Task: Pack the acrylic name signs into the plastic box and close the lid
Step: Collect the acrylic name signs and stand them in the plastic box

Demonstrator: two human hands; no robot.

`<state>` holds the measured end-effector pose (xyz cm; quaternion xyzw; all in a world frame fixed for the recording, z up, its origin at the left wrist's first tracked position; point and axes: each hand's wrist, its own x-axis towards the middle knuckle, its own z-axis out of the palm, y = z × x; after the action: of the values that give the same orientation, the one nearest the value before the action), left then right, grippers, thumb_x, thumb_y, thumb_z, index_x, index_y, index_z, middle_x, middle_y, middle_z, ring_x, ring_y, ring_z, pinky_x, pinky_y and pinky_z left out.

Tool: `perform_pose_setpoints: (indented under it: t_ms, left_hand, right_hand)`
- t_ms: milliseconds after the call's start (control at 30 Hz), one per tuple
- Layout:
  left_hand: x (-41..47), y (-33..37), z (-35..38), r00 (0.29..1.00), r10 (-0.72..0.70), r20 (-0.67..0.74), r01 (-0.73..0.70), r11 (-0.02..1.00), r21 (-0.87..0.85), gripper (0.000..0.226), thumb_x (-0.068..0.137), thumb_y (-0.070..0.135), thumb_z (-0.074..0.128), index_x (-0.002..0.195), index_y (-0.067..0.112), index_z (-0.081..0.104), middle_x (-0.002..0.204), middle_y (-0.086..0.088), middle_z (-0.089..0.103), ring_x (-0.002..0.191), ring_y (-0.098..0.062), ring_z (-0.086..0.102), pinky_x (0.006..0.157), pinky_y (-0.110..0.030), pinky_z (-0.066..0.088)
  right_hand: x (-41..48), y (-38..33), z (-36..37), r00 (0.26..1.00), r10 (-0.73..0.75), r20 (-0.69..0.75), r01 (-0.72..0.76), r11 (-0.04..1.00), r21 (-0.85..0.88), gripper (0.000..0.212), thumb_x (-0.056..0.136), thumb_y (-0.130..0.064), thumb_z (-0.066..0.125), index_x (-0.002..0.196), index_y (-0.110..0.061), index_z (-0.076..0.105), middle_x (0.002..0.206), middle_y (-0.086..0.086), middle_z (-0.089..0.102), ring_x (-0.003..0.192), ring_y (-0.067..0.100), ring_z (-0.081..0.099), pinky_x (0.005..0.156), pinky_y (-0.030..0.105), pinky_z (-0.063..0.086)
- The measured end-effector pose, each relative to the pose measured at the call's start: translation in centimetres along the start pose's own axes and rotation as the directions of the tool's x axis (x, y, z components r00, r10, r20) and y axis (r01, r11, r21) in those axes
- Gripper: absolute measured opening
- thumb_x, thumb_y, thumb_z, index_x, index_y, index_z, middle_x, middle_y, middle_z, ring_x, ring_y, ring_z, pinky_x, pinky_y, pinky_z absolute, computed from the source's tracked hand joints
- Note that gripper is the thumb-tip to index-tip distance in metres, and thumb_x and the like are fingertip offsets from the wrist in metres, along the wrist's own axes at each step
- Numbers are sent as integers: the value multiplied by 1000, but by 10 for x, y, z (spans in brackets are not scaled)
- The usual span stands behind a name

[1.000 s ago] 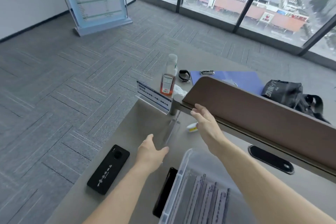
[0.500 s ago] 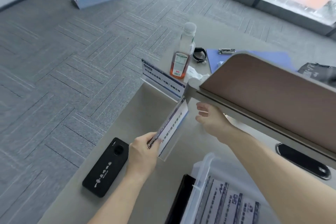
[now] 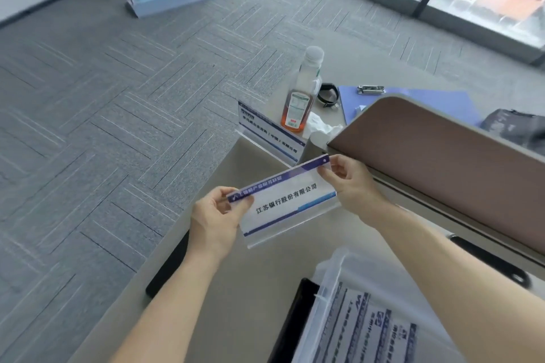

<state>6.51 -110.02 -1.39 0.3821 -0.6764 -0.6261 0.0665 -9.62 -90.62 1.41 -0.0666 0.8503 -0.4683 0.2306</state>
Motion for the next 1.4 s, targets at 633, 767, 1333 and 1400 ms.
perform_pose_setpoints:
  t_ms: [633, 767, 1333, 1400]
  left_hand:
    - [-176, 214, 76, 844, 444, 300, -481, 875, 60, 28, 83, 33, 82, 107, 29, 70, 98, 0, 78, 94, -22, 75, 82, -42, 64]
    - [-238, 205, 115, 587, 596, 548, -806, 491, 330, 51, 78, 34, 86, 125, 29, 66, 120, 13, 67, 107, -6, 64, 92, -31, 55]
    - [-314, 40, 203, 740, -120, 662, -414, 694, 589, 25, 89, 22, 72, 67, 10, 69, 56, 5, 71, 52, -13, 69, 58, -33, 58]
    - [-311, 18, 212, 802, -130, 583, -362, 671, 647, 41, 92, 17, 67, 55, 14, 52, 36, 8, 48, 35, -9, 44, 45, -23, 36]
  right_hand:
    - [-253, -48, -198, 928, 57, -368, 178, 799, 574, 16, 96, -23, 64, 92, -11, 74, 97, 16, 77, 81, 29, 67, 62, 38, 61]
    - [-318, -8, -224, 890, -90, -447, 289, 869, 401, 16, 96, -25, 64, 88, -16, 74, 84, 20, 72, 73, 26, 55, 66, 50, 49]
    - [-387, 139, -127, 892, 392, -227, -294, 883, 367, 15, 100, -37, 50, 114, -39, 52, 129, -6, 53, 117, 13, 56, 95, 28, 49]
    - [-372, 157, -113, 843, 511, -169, -412, 815, 407, 47, 102, -38, 43, 143, -15, 42, 146, 3, 43, 128, 22, 49, 100, 36, 43]
